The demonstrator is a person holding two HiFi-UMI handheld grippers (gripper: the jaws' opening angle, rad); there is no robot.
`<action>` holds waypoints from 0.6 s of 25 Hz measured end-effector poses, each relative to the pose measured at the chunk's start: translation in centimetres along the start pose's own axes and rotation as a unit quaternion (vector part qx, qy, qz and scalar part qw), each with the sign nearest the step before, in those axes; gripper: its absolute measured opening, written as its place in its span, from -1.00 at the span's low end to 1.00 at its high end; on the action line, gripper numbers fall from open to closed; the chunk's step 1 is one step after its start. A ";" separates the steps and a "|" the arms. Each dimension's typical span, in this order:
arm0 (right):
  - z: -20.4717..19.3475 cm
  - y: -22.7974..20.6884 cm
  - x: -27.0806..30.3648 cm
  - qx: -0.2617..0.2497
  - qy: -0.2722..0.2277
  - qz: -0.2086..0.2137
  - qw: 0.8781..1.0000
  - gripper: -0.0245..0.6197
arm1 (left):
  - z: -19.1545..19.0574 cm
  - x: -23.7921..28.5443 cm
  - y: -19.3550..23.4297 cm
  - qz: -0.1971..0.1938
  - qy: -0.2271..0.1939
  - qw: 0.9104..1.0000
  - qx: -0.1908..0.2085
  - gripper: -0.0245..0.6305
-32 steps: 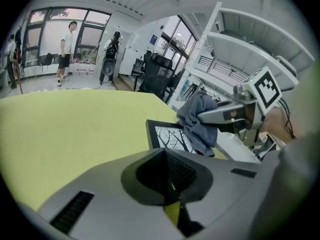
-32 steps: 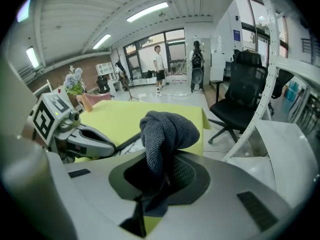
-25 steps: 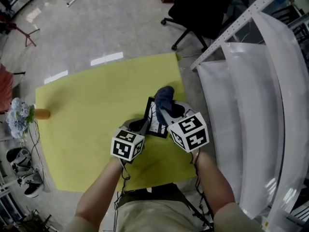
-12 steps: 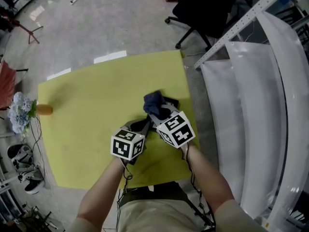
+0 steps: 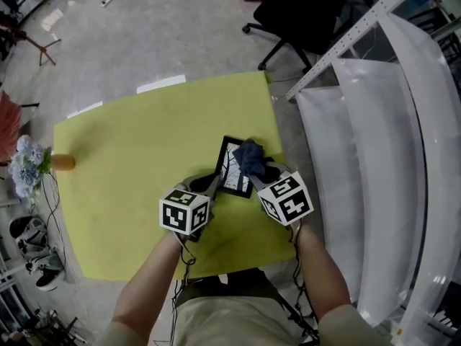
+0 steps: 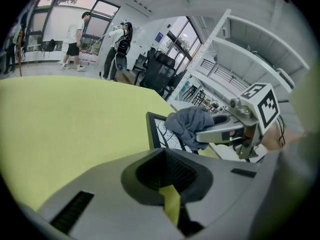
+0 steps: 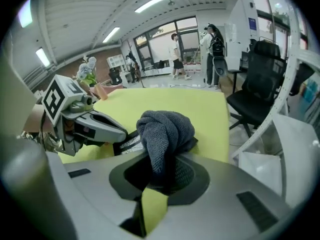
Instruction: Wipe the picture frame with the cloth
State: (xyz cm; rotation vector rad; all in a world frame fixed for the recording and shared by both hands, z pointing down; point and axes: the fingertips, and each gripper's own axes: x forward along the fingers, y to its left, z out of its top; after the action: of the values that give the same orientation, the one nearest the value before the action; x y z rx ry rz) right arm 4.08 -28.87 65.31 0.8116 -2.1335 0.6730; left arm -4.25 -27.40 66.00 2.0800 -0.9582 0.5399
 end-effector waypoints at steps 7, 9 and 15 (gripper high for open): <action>1.0 -0.5 -3.3 0.033 -0.036 -0.047 0.998 -0.74 | -0.2 -0.5 0.3 -0.012 0.000 0.999 -0.035 -0.91; 2.3 0.9 -3.7 0.037 -0.064 -0.033 0.997 -0.74 | -0.2 -1.2 0.6 -0.012 -0.001 0.999 -0.039 -0.91; 4.9 5.4 -2.0 0.045 -0.102 0.021 0.994 -0.74 | -1.1 -1.9 -0.2 -0.024 0.017 1.000 -0.009 -0.91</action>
State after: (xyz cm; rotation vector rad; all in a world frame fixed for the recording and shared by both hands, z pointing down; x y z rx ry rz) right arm -0.97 -27.93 59.80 0.9218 -2.3229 0.7402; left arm -5.33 -25.62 65.40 2.0666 -0.8893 0.5388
